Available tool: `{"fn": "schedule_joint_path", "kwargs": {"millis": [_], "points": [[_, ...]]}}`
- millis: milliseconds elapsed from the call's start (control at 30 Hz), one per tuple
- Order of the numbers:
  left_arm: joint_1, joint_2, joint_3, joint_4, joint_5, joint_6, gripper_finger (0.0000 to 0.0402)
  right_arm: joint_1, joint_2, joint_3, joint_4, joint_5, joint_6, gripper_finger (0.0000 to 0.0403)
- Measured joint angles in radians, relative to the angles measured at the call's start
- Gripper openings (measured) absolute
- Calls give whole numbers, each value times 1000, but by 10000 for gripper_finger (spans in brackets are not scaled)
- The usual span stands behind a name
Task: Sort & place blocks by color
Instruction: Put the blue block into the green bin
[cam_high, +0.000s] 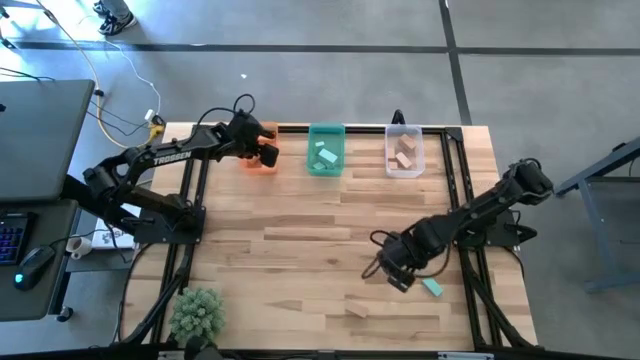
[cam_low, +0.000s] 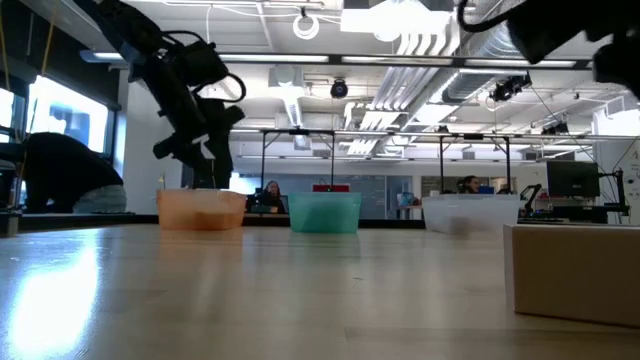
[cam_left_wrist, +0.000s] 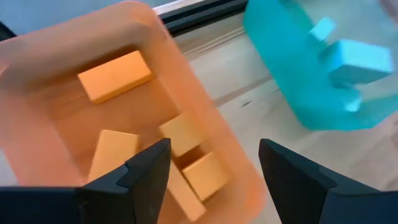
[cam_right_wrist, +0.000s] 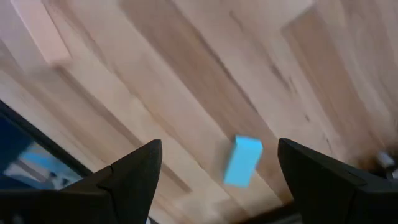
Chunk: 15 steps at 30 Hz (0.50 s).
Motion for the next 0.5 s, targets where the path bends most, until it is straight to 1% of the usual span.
{"fn": "schedule_joint_path", "kwargs": {"millis": [133, 300, 400, 500], "points": [[-3, -34, 0, 5, 35, -18, 230, 59, -2, -43, -30, -35, 34, 307], [-7, -80, 0, 10, 123, -59, 231, 139, -2, -109, -46, -68, 95, 307], [-25, -112, 0, 20, 171, -60, 232, 179, -2, -135, -23, -78, 136, 307], [-55, -139, 0, 28, 177, -84, 231, 212, -3, -151, 24, -77, 166, 307]]}}
